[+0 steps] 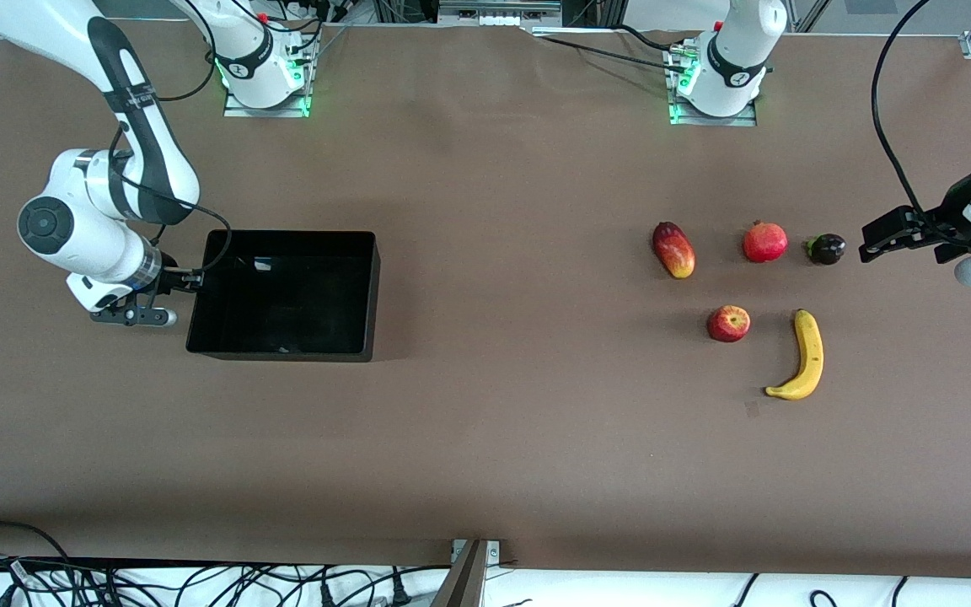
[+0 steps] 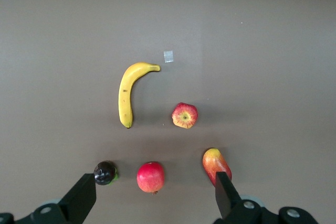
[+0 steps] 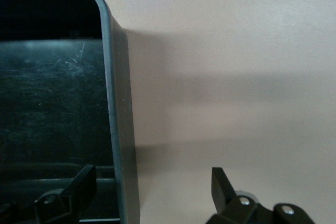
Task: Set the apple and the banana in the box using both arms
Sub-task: 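Lower the right gripper onto the rim of the black box, then slide the black box with the right gripper toward the fruit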
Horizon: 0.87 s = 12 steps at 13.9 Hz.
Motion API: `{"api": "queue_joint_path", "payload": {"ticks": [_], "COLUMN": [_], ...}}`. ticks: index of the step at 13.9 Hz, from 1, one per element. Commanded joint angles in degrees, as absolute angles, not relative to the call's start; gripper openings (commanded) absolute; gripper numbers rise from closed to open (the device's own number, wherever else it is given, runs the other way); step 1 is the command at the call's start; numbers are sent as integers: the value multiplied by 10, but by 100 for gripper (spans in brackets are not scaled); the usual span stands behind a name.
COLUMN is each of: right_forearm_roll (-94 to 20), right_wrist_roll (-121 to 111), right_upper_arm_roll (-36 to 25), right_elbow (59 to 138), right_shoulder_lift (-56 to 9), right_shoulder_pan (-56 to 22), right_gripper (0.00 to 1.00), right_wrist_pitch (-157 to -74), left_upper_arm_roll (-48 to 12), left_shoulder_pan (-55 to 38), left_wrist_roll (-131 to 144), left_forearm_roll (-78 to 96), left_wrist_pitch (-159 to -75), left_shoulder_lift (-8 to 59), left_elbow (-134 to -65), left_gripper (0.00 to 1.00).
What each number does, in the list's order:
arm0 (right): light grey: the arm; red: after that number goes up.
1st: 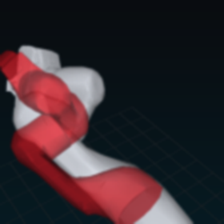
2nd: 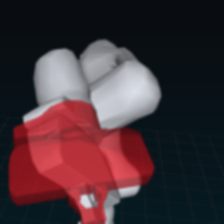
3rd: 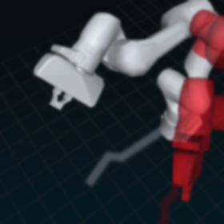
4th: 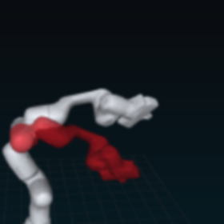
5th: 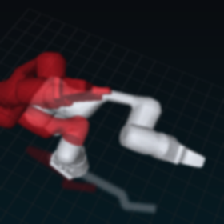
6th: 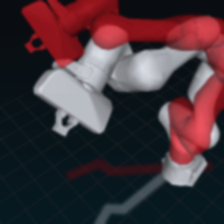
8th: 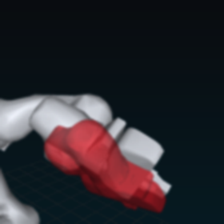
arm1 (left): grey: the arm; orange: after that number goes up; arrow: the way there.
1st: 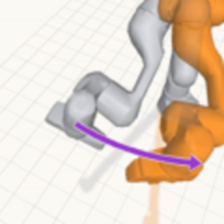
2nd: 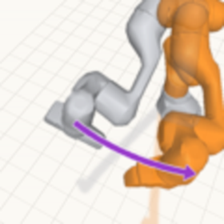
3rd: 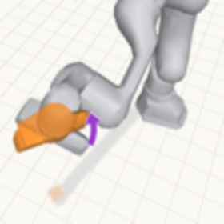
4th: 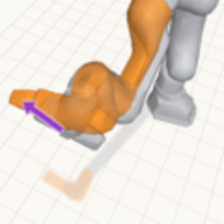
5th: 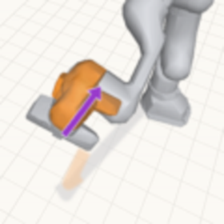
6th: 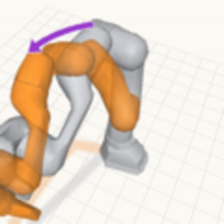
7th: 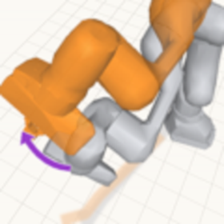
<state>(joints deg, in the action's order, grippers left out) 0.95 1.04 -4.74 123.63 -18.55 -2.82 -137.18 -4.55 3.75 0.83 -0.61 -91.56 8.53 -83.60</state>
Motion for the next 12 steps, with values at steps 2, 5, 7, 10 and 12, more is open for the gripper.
{"api": "queue_joint_path", "payload": {"ticks": [2,5,7,10,12], "right_forearm_roll": [1,1,1,1,1], "right_wrist_roll": [16,18,17,17,12], "right_upper_arm_roll": [-41,-40,-40,-40,-36], "right_elbow": [1240,1238,1238,1234,1225], "right_shoulder_lift": [-191,-200,-199,-197,-192], "right_shoulder_pan": [-40,-45,-45,-45,-45], "right_gripper": [18,0,0,0,0], "right_wrist_pitch": [-1389,-1390,-1390,-1386,-1383], "left_upper_arm_roll": [-45,-45,-44,-44,-44], "left_shoulder_pan": [39,39,39,39,38], "left_wrist_roll": [8,9,9,9,9], "left_forearm_roll": [-22,-22,-22,-22,-22], "left_wrist_pitch": [-907,-907,-907,-907,-907], "left_shoulder_lift": [90,90,90,90,90], "left_elbow": [-823,-824,-824,-824,-823], "left_gripper": [100,100,100,100,100]}}
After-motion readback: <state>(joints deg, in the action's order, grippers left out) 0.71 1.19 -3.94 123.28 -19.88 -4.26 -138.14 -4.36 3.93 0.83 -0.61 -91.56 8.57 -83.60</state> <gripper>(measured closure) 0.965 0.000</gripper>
